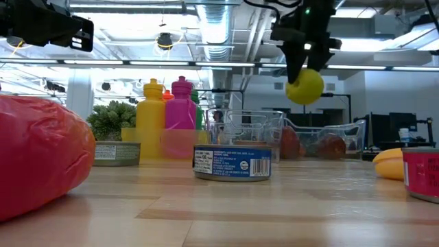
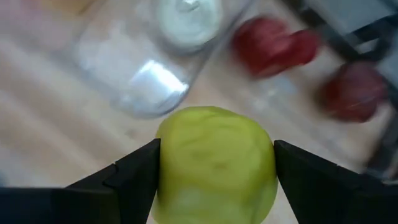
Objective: Pick & Place Food Item
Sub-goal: Put the green apple into the right transparent bin
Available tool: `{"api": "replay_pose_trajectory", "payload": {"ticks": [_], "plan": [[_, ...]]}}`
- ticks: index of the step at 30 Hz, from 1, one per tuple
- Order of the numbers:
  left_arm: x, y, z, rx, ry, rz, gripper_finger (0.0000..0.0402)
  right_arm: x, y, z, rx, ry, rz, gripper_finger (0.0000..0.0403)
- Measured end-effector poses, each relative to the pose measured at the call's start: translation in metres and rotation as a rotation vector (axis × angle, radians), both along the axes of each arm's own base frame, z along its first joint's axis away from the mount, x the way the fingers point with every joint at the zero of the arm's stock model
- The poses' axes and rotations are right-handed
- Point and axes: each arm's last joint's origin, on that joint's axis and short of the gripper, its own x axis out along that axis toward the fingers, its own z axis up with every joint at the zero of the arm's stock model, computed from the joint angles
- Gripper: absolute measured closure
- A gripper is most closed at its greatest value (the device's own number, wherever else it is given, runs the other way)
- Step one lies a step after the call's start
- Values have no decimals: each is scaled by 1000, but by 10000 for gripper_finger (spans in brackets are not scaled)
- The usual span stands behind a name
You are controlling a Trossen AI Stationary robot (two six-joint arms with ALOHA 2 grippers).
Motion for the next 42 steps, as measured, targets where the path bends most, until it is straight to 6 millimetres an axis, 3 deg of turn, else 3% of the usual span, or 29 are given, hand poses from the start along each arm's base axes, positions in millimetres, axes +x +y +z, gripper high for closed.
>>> {"api": "replay_pose_trajectory", "payload": {"ticks": [11,15,22,28,34,42], "plan": [[0,0,0,1,3,0,399,-9,-64,-5,-252,83,-237,112],[0,0,0,0,-1,0,399,-12,-77,-8,-275,110,-284,111],[0,0,0,-1,-4,1,399,-7,-80,-15,-270,126,-285,111],[0,0,0,-1,-4,2,399,-7,-89,-22,-162,169,-222,111],[0,0,0,-1,-4,3,399,-10,-101,-23,-222,187,-263,110],[0,0,0,-1,-4,3,399,-8,-101,-22,-224,169,-257,110]]}}
